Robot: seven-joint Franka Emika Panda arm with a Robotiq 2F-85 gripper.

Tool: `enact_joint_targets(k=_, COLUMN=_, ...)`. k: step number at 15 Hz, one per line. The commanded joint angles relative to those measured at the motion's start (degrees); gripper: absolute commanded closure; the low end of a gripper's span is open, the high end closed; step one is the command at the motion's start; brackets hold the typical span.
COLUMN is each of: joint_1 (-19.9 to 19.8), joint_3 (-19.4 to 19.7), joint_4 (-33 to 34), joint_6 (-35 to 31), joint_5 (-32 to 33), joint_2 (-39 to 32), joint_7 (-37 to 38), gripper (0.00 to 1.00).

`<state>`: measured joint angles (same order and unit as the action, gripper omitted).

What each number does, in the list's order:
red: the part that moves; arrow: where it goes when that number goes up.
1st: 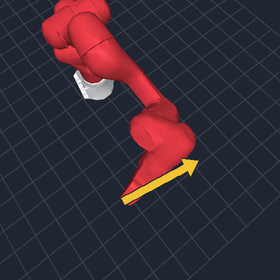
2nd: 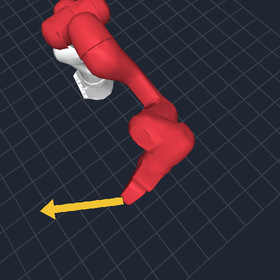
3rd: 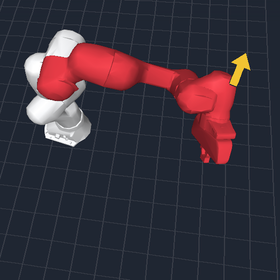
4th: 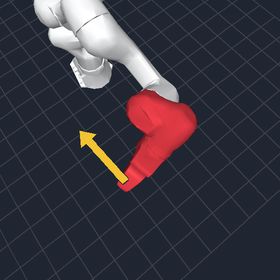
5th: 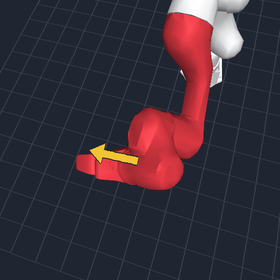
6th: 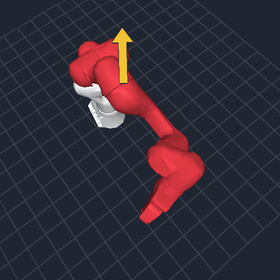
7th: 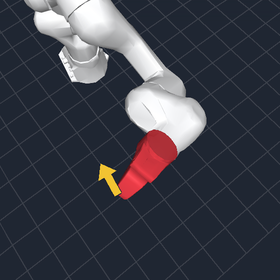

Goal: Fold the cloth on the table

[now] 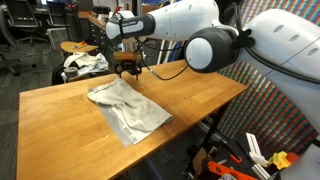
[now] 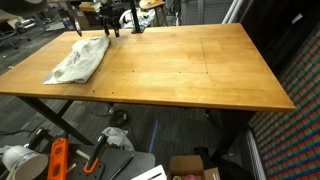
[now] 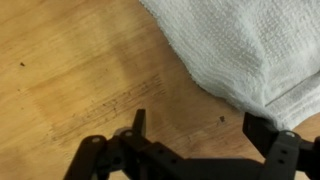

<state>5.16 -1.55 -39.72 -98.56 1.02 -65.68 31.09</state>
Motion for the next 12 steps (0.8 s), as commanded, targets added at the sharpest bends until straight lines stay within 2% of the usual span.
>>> enact_joint_targets(k=1, joint_1=-0.31, joint_3=-0.37, joint_4=-0.09, joint_6=0.43, joint_5=-0.18, joint_2=0.41, joint_7=-0.93, gripper=0.0)
enact_joint_targets(k=12, joint_1=-0.58, joint_3=-0.8, joint_4=-1.26, joint_6=0.56, joint_5=-0.22, joint_2=1.14, joint_7=-2.02, gripper=0.0)
